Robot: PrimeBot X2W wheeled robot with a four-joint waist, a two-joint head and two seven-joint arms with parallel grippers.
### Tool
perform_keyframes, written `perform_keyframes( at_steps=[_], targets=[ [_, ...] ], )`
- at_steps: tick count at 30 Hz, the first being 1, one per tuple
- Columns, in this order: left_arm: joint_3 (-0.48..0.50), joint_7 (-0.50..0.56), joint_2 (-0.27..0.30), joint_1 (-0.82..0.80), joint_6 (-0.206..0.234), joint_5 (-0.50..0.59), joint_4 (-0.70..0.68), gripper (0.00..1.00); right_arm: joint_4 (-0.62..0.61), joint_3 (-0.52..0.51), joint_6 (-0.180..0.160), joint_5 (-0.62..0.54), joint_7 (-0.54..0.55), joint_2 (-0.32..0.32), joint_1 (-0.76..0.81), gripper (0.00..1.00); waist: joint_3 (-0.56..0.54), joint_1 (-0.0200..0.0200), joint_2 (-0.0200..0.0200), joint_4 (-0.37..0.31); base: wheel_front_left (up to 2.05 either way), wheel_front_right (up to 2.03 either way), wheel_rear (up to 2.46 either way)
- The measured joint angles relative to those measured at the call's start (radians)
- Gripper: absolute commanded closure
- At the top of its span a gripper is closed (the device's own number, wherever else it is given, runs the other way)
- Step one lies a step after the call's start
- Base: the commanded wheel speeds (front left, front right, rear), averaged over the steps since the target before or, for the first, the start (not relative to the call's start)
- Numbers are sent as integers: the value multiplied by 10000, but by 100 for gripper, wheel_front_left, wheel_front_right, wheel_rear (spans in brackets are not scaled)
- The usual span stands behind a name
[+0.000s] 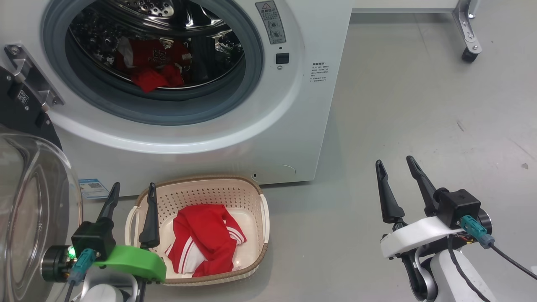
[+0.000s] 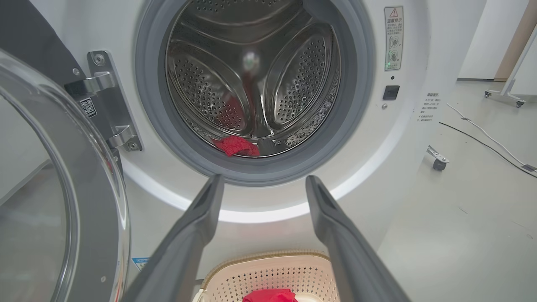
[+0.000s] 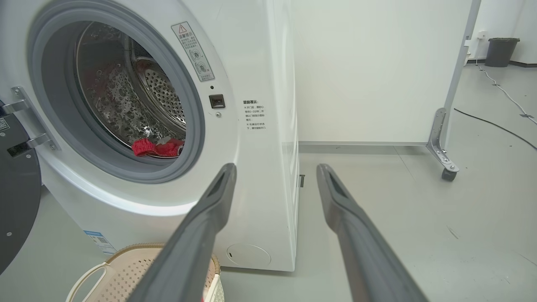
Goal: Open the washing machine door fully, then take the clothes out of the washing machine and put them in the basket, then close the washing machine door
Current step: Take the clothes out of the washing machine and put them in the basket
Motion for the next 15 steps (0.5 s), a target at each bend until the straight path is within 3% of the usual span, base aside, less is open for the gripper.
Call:
perform_keyframes(
  at_steps=[15],
  targets=[
    [-148,439,58,346,127,211,-871,0,-84,2,56,0,0,0,0,0,111,0,0,41,0,0,0]
  ],
)
